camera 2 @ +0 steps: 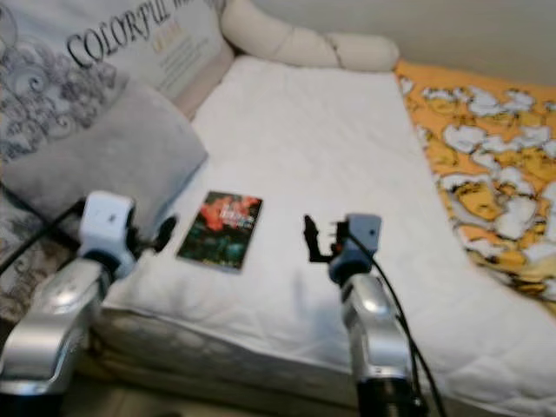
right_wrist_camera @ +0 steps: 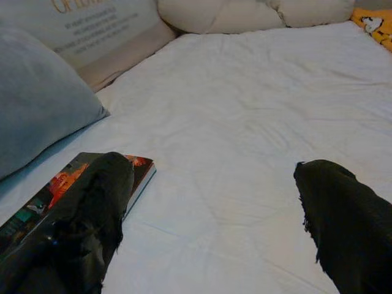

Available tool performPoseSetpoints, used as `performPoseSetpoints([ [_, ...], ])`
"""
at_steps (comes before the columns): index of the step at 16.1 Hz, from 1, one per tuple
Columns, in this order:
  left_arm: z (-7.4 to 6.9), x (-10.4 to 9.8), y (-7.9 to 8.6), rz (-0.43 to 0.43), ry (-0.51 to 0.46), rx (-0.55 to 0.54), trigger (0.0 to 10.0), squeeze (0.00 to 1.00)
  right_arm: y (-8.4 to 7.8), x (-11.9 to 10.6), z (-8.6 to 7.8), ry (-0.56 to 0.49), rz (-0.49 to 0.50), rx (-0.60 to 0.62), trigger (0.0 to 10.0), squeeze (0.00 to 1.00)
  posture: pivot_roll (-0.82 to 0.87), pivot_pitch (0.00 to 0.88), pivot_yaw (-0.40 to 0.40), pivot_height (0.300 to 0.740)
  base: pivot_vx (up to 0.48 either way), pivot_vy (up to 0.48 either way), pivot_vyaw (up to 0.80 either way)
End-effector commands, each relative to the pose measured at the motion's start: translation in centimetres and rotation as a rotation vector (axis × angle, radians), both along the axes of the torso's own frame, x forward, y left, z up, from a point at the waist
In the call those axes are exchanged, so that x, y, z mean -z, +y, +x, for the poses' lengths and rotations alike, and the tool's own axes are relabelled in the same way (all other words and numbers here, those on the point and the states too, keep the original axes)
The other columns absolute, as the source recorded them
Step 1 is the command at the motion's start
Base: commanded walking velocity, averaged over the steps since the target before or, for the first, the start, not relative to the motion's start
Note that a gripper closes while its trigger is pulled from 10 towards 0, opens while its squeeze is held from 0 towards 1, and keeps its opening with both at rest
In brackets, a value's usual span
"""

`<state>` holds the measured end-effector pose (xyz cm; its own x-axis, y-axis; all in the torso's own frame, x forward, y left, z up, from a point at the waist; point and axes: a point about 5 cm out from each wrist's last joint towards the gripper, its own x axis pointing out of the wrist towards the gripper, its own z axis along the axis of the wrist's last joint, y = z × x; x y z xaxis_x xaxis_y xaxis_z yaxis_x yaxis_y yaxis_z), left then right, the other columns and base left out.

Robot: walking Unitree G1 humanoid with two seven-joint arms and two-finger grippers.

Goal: Clean up the room

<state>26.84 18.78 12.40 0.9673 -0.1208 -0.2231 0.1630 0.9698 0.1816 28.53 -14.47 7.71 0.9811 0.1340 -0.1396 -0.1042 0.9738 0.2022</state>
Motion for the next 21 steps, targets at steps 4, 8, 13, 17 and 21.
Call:
performPoseSetpoints([
  [4,0.26,0.12,-0.37,-0.002,-0.005,-0.013,10.0,0.00,-0.66,-0.64,0.04,-0.013,-0.043,0.034,10.0,1.00,-0.01,0.000,-0.037,0.740,0.000,-0.480,-0.20],
  [8,0.32,0.16,-0.47,-0.006,-0.006,-0.017,10.0,0.00,-0.90,-0.79,0.09,-0.021,-0.061,0.039,10.0,1.00,-0.01,0.000,-0.038,0.740,0.000,-0.480,0.00],
  [13,0.44,0.18,-0.57,-0.005,-0.009,-0.019,10.0,0.00,-1.04,-0.79,0.11,-0.019,-0.075,0.045,10.0,1.00,-0.01,0.000,-0.038,0.740,0.000,-0.480,0.00],
  [17,0.48,0.17,-0.60,-0.003,-0.010,-0.018,10.0,0.00,-1.09,-0.76,0.12,-0.015,-0.082,0.048,10.0,1.00,-0.01,0.000,-0.038,0.740,0.000,-0.480,0.00],
  [21,0.49,0.21,-0.65,0.001,-0.008,-0.016,10.0,0.00,-1.17,-0.63,0.13,-0.011,-0.086,0.052,10.0,1.00,-0.01,0.000,-0.037,0.740,0.000,-0.480,0.00],
])
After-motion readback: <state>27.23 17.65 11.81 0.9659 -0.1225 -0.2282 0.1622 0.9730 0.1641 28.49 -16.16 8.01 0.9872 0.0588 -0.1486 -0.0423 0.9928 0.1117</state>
